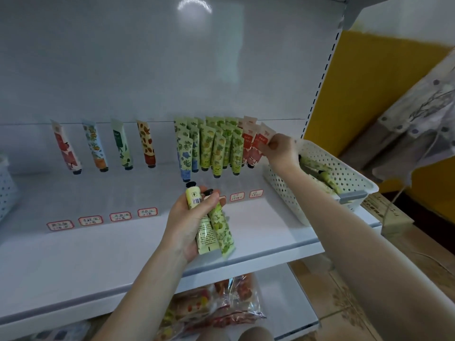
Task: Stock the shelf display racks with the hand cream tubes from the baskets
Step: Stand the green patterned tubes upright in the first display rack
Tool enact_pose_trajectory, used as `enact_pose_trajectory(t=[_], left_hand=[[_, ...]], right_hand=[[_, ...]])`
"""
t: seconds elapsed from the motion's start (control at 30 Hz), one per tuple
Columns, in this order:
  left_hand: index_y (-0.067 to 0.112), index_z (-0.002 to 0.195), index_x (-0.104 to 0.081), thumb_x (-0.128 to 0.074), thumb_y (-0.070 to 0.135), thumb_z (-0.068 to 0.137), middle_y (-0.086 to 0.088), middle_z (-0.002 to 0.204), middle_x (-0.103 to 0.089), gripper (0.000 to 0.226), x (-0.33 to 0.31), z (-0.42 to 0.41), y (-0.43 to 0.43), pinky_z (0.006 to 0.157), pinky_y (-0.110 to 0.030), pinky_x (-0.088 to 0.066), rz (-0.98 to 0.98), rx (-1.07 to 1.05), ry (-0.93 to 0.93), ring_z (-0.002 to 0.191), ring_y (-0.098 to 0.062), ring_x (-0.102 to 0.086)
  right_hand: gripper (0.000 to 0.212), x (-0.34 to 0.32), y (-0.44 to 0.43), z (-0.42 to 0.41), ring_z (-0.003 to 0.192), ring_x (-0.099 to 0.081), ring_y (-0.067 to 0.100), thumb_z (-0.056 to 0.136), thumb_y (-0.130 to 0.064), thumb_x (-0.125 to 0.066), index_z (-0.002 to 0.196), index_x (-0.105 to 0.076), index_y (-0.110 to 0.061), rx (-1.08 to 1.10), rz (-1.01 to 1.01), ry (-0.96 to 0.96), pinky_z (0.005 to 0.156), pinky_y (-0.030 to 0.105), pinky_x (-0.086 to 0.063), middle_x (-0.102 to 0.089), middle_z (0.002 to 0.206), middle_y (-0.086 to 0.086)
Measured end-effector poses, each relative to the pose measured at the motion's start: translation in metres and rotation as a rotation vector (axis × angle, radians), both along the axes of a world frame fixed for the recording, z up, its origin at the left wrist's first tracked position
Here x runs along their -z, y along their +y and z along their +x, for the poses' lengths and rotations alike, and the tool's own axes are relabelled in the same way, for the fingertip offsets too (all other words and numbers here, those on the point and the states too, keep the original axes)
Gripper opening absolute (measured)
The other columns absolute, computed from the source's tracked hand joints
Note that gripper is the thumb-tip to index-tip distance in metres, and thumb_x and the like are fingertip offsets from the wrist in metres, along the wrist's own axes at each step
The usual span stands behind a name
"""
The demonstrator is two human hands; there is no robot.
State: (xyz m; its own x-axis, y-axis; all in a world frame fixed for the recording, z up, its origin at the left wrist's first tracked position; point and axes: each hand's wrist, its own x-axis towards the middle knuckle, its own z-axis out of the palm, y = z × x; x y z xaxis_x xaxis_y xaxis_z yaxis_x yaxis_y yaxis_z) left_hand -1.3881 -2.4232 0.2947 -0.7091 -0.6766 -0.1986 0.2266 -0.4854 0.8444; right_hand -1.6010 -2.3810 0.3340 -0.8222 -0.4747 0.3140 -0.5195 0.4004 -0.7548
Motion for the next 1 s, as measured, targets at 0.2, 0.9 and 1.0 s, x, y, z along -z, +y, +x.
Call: enact_pose_trajectory(t=[0.2, 0.9, 1.0], left_hand=[[0.008, 0.106, -0.056, -0.064, 0.004, 0.081, -0.001, 0.074, -0.073, 0.027, 0.005, -0.006, -0.007, 0.046, -0.024, -0.052, 0.008, -0.001, 0.0, 0.064, -0.011, -0.07], [0.006, 0.113, -0.055, -0.065, 0.004, 0.078, -0.007, 0.093, -0.073, 0.037, 0.017, -0.009, -0.013, 0.059, -0.03, -0.058, 0.039, 0.01, 0.003, 0.079, -0.017, -0.072], [0.006, 0.113, -0.055, -0.066, 0.004, 0.077, -0.008, 0.095, -0.073, 0.038, 0.017, -0.009, -0.014, 0.058, -0.029, -0.058, 0.048, 0.009, 0.009, 0.079, -0.017, -0.072]], right_hand=[[0.021, 0.011, -0.021, -0.01, 0.072, -0.052, 0.022, 0.09, -0.016, -0.059, 0.081, -0.062, 0.003, -0.021, 0.077, 0.028, 0.06, 0.028, -0.035, -0.062, 0.078, 0.017], [0.027, 0.018, -0.02, -0.011, 0.057, -0.036, 0.015, 0.092, -0.015, -0.055, 0.068, -0.044, -0.009, -0.057, 0.11, 0.115, 0.047, 0.02, -0.024, -0.039, 0.059, -0.007], [0.019, 0.019, -0.019, -0.011, 0.065, -0.039, 0.019, 0.092, -0.014, -0.055, 0.077, -0.047, -0.004, -0.063, 0.095, 0.124, 0.048, 0.022, -0.026, -0.045, 0.063, 0.001]])
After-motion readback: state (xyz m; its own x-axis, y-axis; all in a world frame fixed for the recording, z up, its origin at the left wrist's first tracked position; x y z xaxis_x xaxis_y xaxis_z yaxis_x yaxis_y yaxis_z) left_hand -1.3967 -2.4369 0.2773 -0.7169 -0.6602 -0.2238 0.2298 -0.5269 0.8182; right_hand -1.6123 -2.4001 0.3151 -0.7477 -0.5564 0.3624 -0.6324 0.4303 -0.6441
